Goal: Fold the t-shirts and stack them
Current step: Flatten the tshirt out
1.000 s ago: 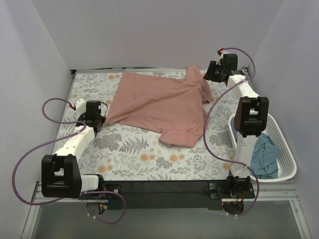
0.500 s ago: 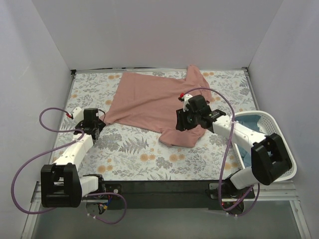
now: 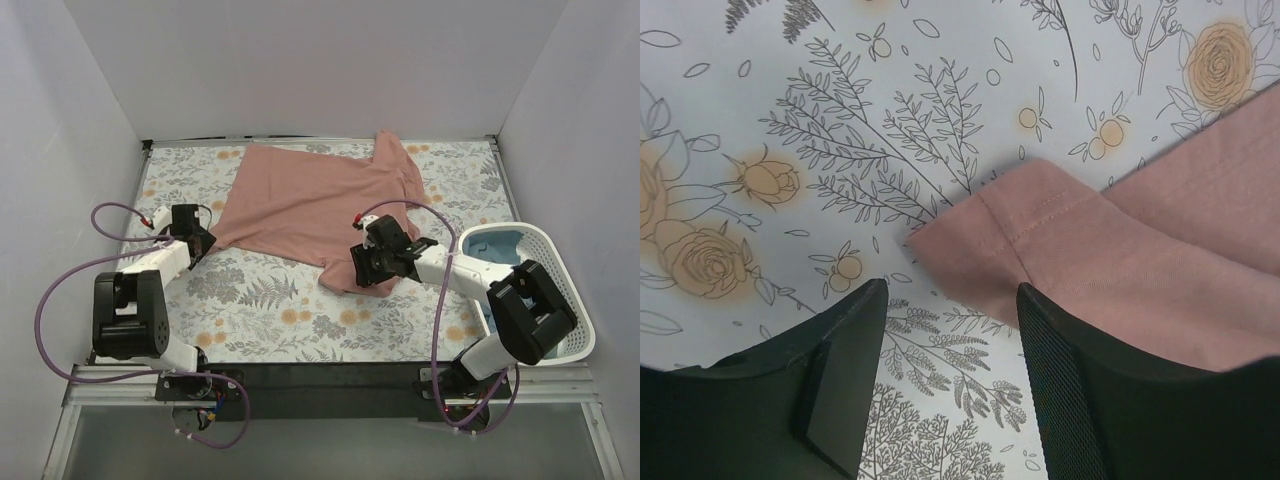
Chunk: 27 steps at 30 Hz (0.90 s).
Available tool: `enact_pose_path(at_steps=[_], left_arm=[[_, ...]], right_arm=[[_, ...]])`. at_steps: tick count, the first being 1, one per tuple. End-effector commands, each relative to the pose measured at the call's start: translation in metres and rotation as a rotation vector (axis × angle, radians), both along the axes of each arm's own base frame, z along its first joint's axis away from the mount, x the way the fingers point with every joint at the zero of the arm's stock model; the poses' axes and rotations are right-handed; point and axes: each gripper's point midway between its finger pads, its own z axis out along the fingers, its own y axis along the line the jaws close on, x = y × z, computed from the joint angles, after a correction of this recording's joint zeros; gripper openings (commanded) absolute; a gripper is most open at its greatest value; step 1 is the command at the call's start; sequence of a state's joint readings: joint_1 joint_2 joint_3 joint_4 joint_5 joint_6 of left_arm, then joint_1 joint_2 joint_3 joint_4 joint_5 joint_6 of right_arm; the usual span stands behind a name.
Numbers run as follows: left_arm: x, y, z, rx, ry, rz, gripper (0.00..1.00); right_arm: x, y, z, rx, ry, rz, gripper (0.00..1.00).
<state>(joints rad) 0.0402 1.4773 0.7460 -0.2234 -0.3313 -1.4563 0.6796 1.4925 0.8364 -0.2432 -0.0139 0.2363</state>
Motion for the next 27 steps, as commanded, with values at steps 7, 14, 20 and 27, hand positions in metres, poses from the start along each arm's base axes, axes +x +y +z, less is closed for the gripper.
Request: enact_pose_path(at_steps=[7,14,20,27], left_arm=[[0.014,0.004,0.013,0.009,-0.052,-0.001,0.54],[0.01,0.006,0.038,0.056,-0.108,-0.038,0.54],[0.023,-0.014,0.042,0.031,-0.087,-0.175,0.59],[0.018,-0.041,0.029,0.049,-0.024,-0.268,0.54]], right_arm=[[-0.01,-0.097,-0.037,-0.037,0.173,-0.297,0.56],[0.008,-0.11,0.001,-0.031,0.057,-0.325,0.56],[0.02,-0.052,0.036,0.087,0.003,-0.15,0.56],[0.015,-0.023,0.016,0.114,0.054,-0.092,0.55]])
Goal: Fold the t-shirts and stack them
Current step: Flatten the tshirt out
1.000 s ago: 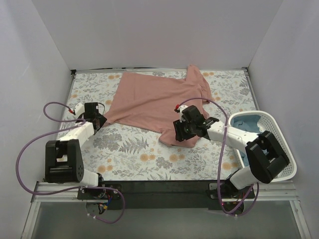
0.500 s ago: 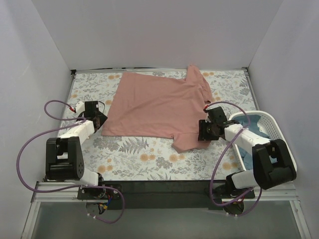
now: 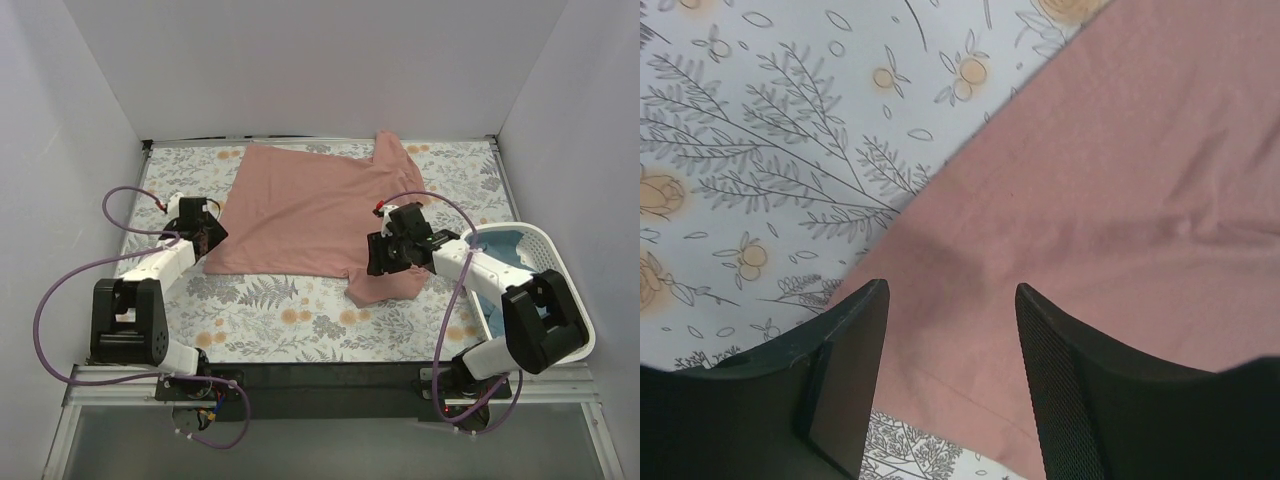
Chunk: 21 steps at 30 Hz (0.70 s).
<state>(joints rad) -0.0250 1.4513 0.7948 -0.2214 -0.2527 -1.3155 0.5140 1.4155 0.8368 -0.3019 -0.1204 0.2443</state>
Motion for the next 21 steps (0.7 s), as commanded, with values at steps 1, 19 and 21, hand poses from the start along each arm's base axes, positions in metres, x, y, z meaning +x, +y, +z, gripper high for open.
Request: enact_pose_path(at_steps=[1,19,21], left_arm=[[-0.001,-0.008,0.003,0.028,0.019,-0.047,0.52],[-0.103,0.007,-0.067,0.029,0.428,0.116,0.26],[-0.126,0.013,-0.063,0.021,0.44,0.166,0.24]], right_arm=[[-0.001,0.009,-0.01,0.022,0.021,0.014,0.55],[-0.088,-0.066,-0.071,-0.143,0.321,-0.11,0.61],[-0.109,-0.072,-0.074,-0.147,0.379,-0.122,0.62]])
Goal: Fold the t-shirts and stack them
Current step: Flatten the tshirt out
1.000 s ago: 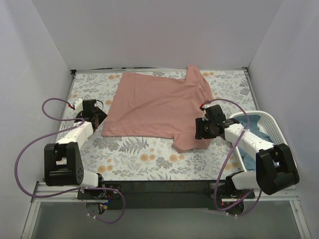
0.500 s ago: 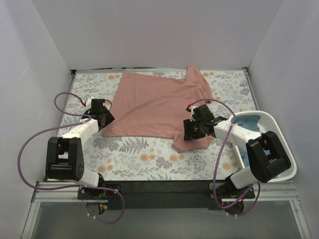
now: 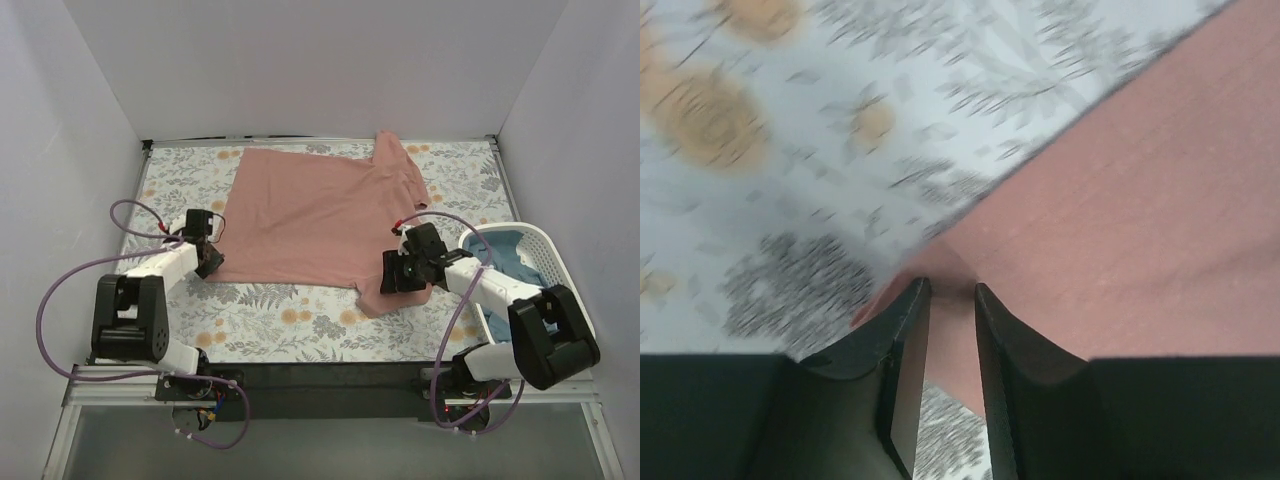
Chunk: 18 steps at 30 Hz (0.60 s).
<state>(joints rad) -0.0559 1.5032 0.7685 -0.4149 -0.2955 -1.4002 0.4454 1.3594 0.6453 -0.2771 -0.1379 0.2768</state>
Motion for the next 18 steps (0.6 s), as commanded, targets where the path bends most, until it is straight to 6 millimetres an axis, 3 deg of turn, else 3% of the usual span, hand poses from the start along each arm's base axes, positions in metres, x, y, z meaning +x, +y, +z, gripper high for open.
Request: enact_pose_path(at_steps=[1,3,5,11,12,14,16,18], left_arm=[[-0.082,0.021,-0.014,0.034,0.198,0.127,0.24],[-0.09,0.025,-0.003,0.023,0.131,0.164,0.24],[-0.084,0.022,0.007,0.006,0.062,0.156,0.25],[-0.041,0.006,0.06,-0.026,-0.156,0.013,0.4],[-0.036,-0.002,0.069,-0.025,-0.187,-0.03,0.44],[-0.02,-0.017,0.088,-0.021,-0.268,-0.127,0.53],[-0.009,-0.046,0.1,-0.027,-0.34,-0.243,0.57],[0.0,-0.074,0.099,-0.029,-0.367,-0.387,0.65]], right_arm=[[-0.076,-0.033,-0.026,-0.09,0.261,-0.039,0.62],[-0.083,-0.036,-0.023,-0.086,0.26,-0.049,0.62],[-0.076,-0.034,-0.012,-0.065,0.186,-0.041,0.62],[-0.054,-0.018,0.037,-0.078,-0.001,0.007,0.6],[-0.053,-0.02,0.04,-0.083,-0.004,-0.044,0.6],[-0.047,-0.048,0.036,-0.198,-0.049,-0.157,0.62],[-0.044,-0.066,0.039,-0.254,-0.085,-0.261,0.65],[-0.045,-0.072,0.039,-0.248,-0.088,-0.321,0.72]])
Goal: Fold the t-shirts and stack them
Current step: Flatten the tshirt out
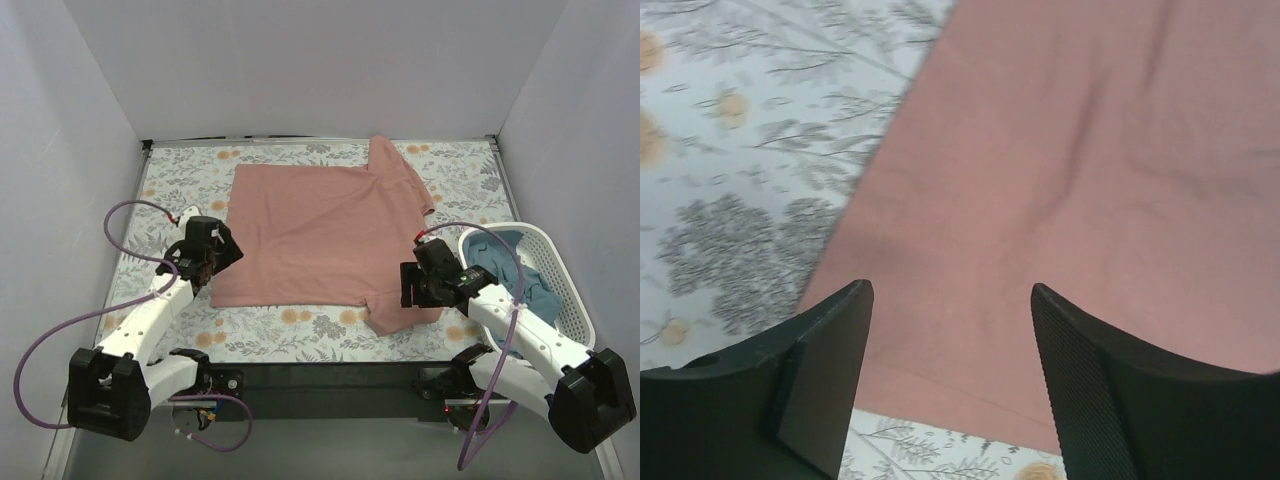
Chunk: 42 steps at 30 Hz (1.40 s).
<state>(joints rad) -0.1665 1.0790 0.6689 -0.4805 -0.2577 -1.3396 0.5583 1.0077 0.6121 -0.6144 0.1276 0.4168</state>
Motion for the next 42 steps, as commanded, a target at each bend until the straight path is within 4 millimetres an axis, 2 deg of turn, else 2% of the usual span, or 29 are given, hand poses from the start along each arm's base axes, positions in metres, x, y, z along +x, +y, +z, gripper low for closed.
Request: enact_pose_path(at_steps=[1,3,6,7,8,10,11,13,14,16,20,22,26,28,32,34,36,38,40,42], left_arm=[[0.027,-0.053,0.022,-0.006,-0.13,-0.261,0.66],[0.048,-0.069,0.01,0.003,-0.12,-0.315,0.68],[0.088,-0.079,-0.008,0.038,-0.082,-0.323,0.68],[0.101,-0.08,-0.034,0.065,-0.012,-0.322,0.68],[0.119,-0.081,-0.026,0.08,-0.036,-0.308,0.68],[0.149,-0.081,-0.035,0.122,-0.024,-0.281,0.66],[0.157,-0.079,-0.042,0.149,-0.013,-0.276,0.65],[0.19,-0.08,-0.028,0.187,-0.064,-0.254,0.64],[0.205,-0.081,-0.03,0.191,-0.07,-0.254,0.63],[0.223,-0.085,-0.048,0.192,-0.022,-0.271,0.62],[0.218,-0.079,-0.087,0.21,0.111,-0.27,0.6],[0.212,-0.071,-0.095,0.212,0.148,-0.259,0.6],[0.195,-0.021,-0.11,0.251,0.258,-0.145,0.59],[0.191,0.008,-0.107,0.272,0.27,-0.079,0.59],[0.186,0.049,-0.099,0.293,0.274,0.009,0.59],[0.189,0.06,-0.095,0.297,0.267,0.03,0.6],[0.196,0.063,-0.088,0.293,0.25,0.036,0.62],[0.201,0.055,-0.079,0.257,0.223,0.02,0.65],[0.207,0.047,-0.054,0.207,0.159,0.016,0.69],[0.209,0.032,-0.031,0.158,0.104,-0.016,0.74]], right_arm=[[0.003,-0.031,0.001,-0.079,-0.029,-0.201,0.72],[-0.006,-0.032,-0.01,-0.046,0.02,-0.241,0.73],[-0.005,-0.036,-0.014,-0.043,0.011,-0.282,0.73],[-0.005,-0.036,-0.014,-0.027,0.013,-0.29,0.72],[-0.005,-0.035,-0.016,-0.016,0.015,-0.291,0.72],[-0.006,-0.031,-0.017,0.011,0.025,-0.293,0.72],[-0.007,-0.03,-0.018,0.017,0.029,-0.294,0.72],[-0.006,-0.028,-0.018,0.028,0.03,-0.288,0.72],[-0.006,-0.027,-0.016,0.033,0.027,-0.285,0.71],[-0.004,-0.026,-0.012,0.041,0.018,-0.28,0.72],[-0.001,-0.026,-0.006,0.057,-0.019,-0.284,0.71],[0.0,-0.028,-0.006,0.053,-0.025,-0.286,0.71],[-0.003,-0.03,-0.011,0.034,-0.015,-0.283,0.72],[-0.003,-0.031,-0.012,0.026,-0.009,-0.279,0.71],[0.001,-0.029,-0.014,0.013,-0.006,-0.263,0.71],[0.009,-0.025,-0.009,0.025,-0.027,-0.249,0.71],[0.02,-0.018,-0.002,0.051,-0.06,-0.222,0.7],[0.024,-0.008,0.0,0.096,-0.055,-0.197,0.69],[0.035,0.004,0.006,0.169,-0.084,-0.182,0.69],[0.036,0.018,0.006,0.27,-0.061,-0.177,0.68]])
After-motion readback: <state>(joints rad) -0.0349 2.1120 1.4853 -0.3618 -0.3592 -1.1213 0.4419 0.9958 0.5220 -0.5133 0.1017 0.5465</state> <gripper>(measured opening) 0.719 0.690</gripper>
